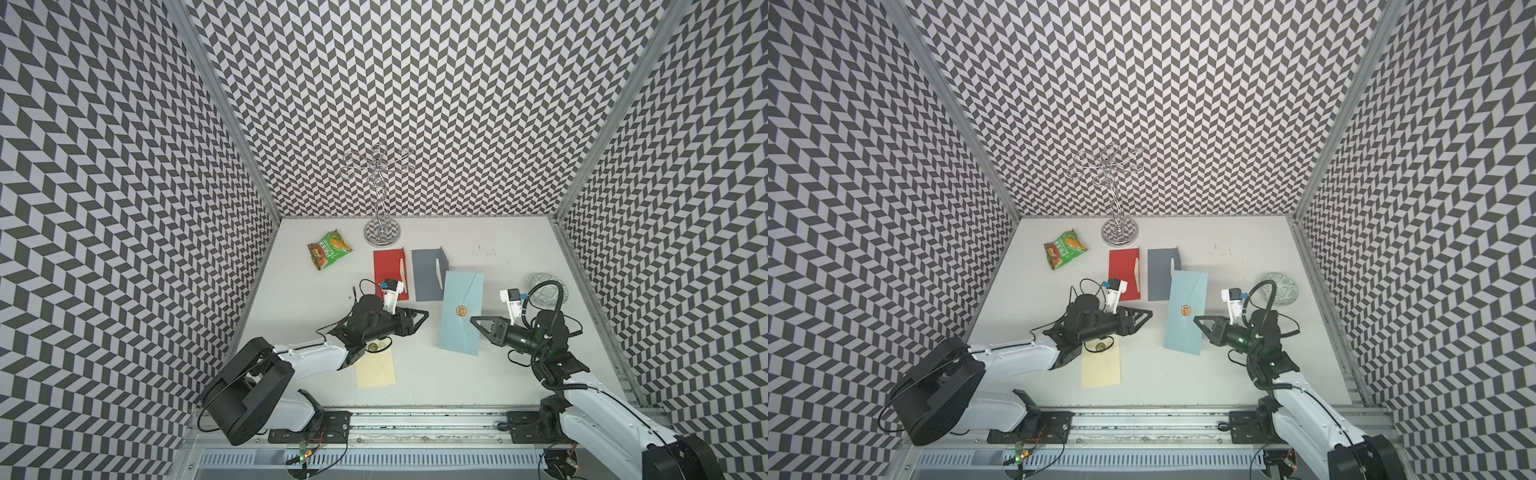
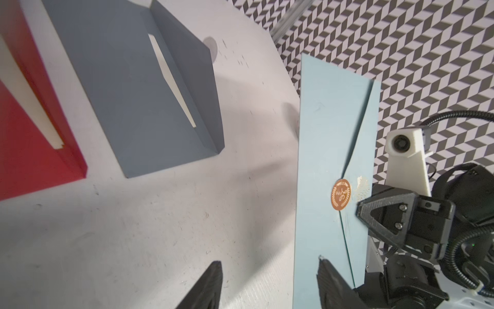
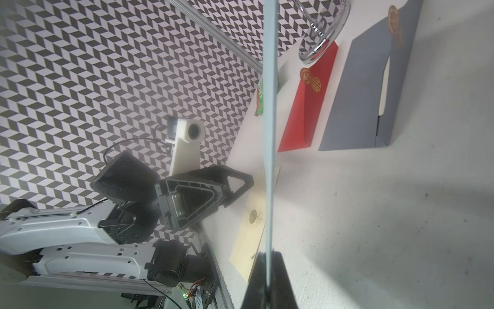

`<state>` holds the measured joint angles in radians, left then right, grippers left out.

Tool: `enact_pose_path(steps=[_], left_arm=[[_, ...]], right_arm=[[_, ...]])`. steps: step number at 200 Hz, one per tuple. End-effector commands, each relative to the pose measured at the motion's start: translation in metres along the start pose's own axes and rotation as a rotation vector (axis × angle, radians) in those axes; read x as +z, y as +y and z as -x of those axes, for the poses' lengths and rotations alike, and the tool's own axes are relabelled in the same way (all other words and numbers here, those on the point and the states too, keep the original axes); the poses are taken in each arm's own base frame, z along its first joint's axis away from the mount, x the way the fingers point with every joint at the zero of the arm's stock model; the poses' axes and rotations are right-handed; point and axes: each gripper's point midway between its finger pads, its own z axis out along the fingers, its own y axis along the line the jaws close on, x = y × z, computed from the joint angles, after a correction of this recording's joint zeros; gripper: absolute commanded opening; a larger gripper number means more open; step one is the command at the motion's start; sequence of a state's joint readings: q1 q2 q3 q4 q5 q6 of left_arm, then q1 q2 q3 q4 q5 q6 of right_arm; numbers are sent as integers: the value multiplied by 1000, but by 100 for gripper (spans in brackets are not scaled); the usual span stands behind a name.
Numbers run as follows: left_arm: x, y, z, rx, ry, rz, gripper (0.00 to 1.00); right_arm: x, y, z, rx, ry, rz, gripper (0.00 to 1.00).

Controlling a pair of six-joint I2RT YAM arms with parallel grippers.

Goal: Open the envelope
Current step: Pick up the envelope from the center of the board, then open the envelope flap on the envelope.

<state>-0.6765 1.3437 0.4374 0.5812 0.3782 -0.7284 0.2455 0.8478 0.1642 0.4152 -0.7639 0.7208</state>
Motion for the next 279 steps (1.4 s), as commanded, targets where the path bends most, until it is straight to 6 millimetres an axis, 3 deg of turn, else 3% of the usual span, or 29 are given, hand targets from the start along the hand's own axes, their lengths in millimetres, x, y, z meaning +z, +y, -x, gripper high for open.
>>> enact_pose_path(steps=[1, 59, 103, 106, 157, 239, 279], left_arm=[[-12, -16, 26, 21, -103, -64, 60], [-24, -46, 39, 61, -140, -209, 62], [-27, -67, 44, 97, -141, -309, 61], [-27, -68, 44, 98, -140, -314, 61], [-24, -79, 38, 105, -96, -388, 47], [-26, -86, 38, 126, -96, -417, 29], [-24, -98, 41, 154, -81, -453, 15]], right_arm=[[0, 30, 11, -106, -22, 121, 0], [7, 50, 2, -159, 42, 213, 0], [16, 70, -19, -209, 132, 299, 0], [17, 80, -12, -232, 122, 317, 0], [22, 86, -16, -256, 153, 347, 0], [28, 79, -20, -242, 184, 328, 0], [29, 75, -24, -242, 193, 319, 0]])
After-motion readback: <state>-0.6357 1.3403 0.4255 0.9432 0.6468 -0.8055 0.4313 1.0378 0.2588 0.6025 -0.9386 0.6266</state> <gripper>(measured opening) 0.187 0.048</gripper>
